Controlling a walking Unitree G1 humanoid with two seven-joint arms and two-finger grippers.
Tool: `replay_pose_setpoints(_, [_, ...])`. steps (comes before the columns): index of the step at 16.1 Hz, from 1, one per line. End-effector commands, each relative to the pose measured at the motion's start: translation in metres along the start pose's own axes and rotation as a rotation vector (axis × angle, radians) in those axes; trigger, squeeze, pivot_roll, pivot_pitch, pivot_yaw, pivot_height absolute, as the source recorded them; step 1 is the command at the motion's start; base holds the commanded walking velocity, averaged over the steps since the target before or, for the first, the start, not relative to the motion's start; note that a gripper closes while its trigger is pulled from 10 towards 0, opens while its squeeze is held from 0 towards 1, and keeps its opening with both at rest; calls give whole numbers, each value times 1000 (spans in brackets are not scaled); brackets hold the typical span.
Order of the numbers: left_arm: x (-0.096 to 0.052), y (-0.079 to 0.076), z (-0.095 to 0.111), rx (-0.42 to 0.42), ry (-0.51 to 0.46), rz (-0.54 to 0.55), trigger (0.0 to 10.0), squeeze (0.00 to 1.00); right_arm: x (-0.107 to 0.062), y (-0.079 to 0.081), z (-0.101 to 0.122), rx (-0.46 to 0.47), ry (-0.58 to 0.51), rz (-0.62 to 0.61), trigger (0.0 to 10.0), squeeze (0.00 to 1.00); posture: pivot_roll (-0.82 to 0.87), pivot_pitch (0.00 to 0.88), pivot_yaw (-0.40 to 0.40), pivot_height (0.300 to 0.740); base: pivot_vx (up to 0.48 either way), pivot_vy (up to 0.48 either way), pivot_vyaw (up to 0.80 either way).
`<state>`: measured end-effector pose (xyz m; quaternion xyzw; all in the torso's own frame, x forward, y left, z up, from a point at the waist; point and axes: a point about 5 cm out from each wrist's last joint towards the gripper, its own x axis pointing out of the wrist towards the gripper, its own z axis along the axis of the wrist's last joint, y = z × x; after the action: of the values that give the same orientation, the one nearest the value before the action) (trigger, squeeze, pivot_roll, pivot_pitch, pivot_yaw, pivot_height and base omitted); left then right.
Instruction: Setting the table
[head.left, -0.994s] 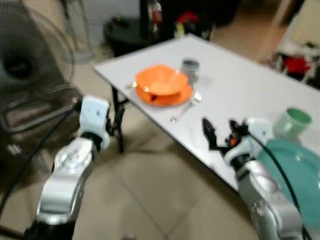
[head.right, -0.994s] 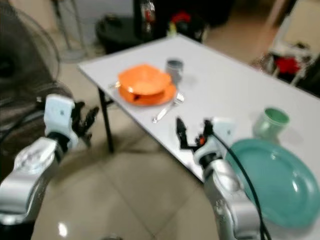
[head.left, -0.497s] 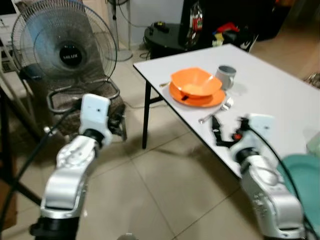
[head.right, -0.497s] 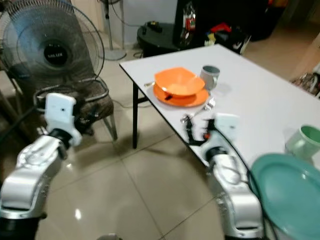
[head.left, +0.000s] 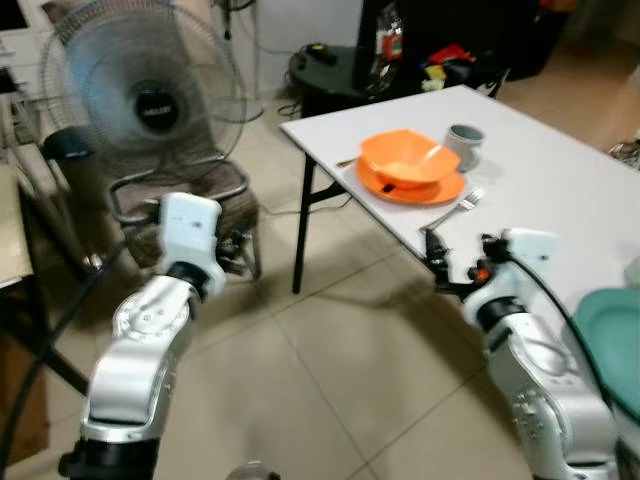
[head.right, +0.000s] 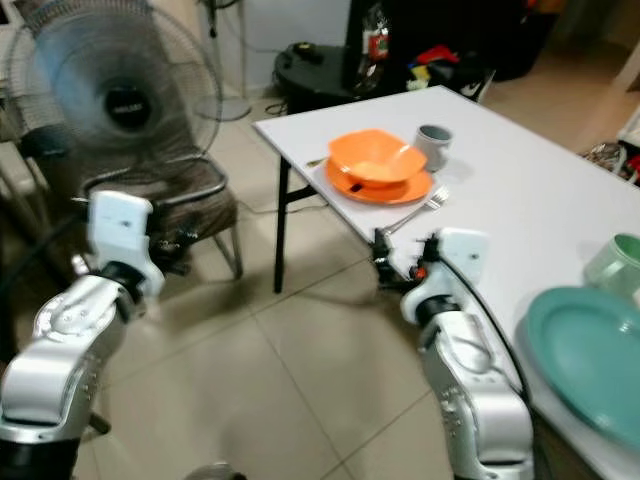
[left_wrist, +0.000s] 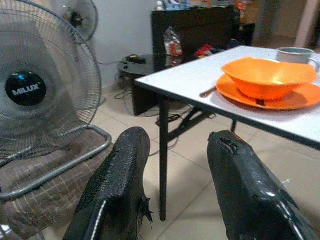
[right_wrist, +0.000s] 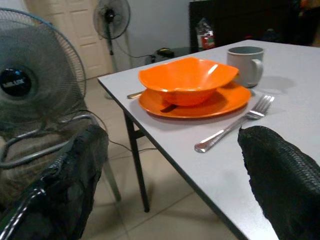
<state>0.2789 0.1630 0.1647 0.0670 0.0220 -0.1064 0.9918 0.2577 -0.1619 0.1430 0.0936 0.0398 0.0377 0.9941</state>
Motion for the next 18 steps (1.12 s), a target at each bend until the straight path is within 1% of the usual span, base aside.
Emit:
replay_pose_setpoints(1, [2, 4, 6, 13, -16, 10, 10000, 0, 1, 4, 2, 15, -3, 18, 10000, 596, 84, 0, -63, 740, 0, 341, 0])
replay_pose_setpoints(2, [1, 5, 5, 13, -13, 14, 10000, 0, 2, 4, 2, 19, -2, 19, 10000, 0, 85, 0, -64, 740, 0, 345, 0])
replay_pose_setpoints(6, [1, 3, 4, 12, -10, 9, 10000, 0, 2, 3, 3, 48, -1, 33, 10000, 0, 86, 0, -65, 740, 0, 345, 0])
replay_pose_setpoints(9, [2, 5, 5, 15, -10, 14, 10000, 0, 4, 7, 4, 31, -9, 50, 10000, 0, 91, 0, -66, 740, 0, 345, 0])
replay_pose_setpoints(18, [2, 6, 4, 17, -6, 16, 10000, 0, 6, 7, 3, 47, -6, 44, 10000, 0, 95, 0, -68, 740, 0, 341, 0])
